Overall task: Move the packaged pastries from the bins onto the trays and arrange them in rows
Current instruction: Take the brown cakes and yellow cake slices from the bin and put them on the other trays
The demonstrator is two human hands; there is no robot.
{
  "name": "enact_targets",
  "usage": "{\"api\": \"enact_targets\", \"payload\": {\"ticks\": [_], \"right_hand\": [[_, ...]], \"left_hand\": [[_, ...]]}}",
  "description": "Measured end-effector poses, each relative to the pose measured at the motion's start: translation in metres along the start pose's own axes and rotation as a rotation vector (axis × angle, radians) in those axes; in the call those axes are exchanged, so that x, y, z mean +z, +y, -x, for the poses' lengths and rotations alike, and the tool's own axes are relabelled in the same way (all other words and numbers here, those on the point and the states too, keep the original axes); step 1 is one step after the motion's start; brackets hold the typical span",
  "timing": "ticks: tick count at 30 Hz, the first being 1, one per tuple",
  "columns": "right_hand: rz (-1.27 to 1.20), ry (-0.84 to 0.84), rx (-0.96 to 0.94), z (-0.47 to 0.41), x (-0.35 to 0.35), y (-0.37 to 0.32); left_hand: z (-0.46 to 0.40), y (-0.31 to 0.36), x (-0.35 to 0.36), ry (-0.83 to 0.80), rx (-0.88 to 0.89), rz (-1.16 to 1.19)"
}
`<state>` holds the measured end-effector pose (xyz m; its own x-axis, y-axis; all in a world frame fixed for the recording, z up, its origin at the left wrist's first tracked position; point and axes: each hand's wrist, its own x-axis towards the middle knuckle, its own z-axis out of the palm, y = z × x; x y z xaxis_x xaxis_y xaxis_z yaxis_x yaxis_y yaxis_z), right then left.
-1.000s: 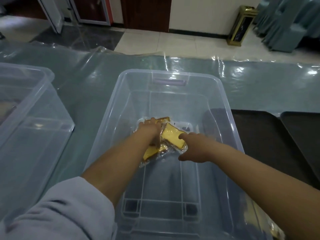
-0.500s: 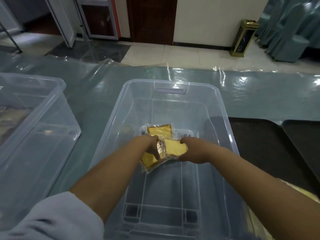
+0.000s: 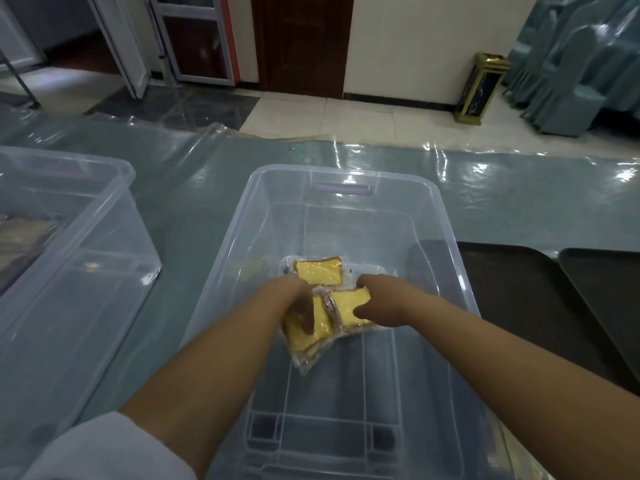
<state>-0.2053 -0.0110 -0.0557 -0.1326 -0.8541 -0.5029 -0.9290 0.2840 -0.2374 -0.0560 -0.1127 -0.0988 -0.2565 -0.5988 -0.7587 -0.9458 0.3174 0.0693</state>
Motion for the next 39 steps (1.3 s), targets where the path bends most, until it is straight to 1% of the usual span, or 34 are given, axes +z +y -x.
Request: {"api": "enact_targets", "payload": {"ticks": [3,6,10,12,14,17,18,21,23,26,28,30,32,34,37,39], "right_hand": [[-0.008,-0.008,0.005,-0.005,-0.001,0.000],[-0.009,-0.017,0.022,-0.017,-0.003,-0.001],[0.079,-0.046,0.025,-0.040,0.000,-0.007],[0.129,-0.041,-0.002,-0.055,0.006,-0.008],[0.200,-0.068,-0.018,-0.070,0.016,-0.005],[0.329,-0.173,-0.018,-0.081,0.043,-0.001],[0.368,-0.157,-0.039,-0.081,0.053,0.000],[0.505,-0.017,-0.102,-0.081,0.074,-0.002],[0.574,-0.025,-0.114,-0.088,0.072,-0.004],[0.439,-0.189,-0.065,-0.097,0.051,-0.009],[0.356,-0.241,-0.053,-0.105,0.034,-0.011],[0.291,-0.174,-0.065,-0.116,0.020,-0.016],[0.341,-0.071,-0.094,-0.128,0.012,-0.024],[0.407,-0.006,-0.113,-0.140,0.011,-0.034],[0.366,-0.010,-0.128,-0.155,0.018,-0.044],[0.320,-0.035,-0.098,-0.162,0.027,-0.043]], "left_hand": [[0.021,0.008,-0.013,0.002,0.079,-0.198],[0.039,0.014,-0.019,-0.022,0.102,-0.390],[0.056,0.010,-0.011,-0.049,0.176,-0.549],[0.059,0.007,-0.005,-0.072,0.210,-0.589],[0.059,0.005,0.000,-0.111,0.240,-0.579],[0.057,0.003,0.001,-0.143,0.240,-0.540],[0.055,0.003,0.000,-0.141,0.233,-0.500],[0.053,-0.001,-0.011,-0.132,0.226,-0.384],[0.055,-0.004,-0.019,-0.104,0.248,-0.366],[0.058,-0.005,-0.022,-0.104,0.267,-0.381],[0.058,-0.003,-0.020,-0.155,0.282,-0.415],[0.057,0.000,-0.021,-0.180,0.308,-0.440],[0.057,0.000,-0.025,-0.163,0.336,-0.422],[0.056,-0.003,-0.030,-0.145,0.346,-0.392],[0.054,-0.007,-0.032,-0.145,0.332,-0.382],[0.050,-0.008,-0.029,-0.161,0.323,-0.379]]}}
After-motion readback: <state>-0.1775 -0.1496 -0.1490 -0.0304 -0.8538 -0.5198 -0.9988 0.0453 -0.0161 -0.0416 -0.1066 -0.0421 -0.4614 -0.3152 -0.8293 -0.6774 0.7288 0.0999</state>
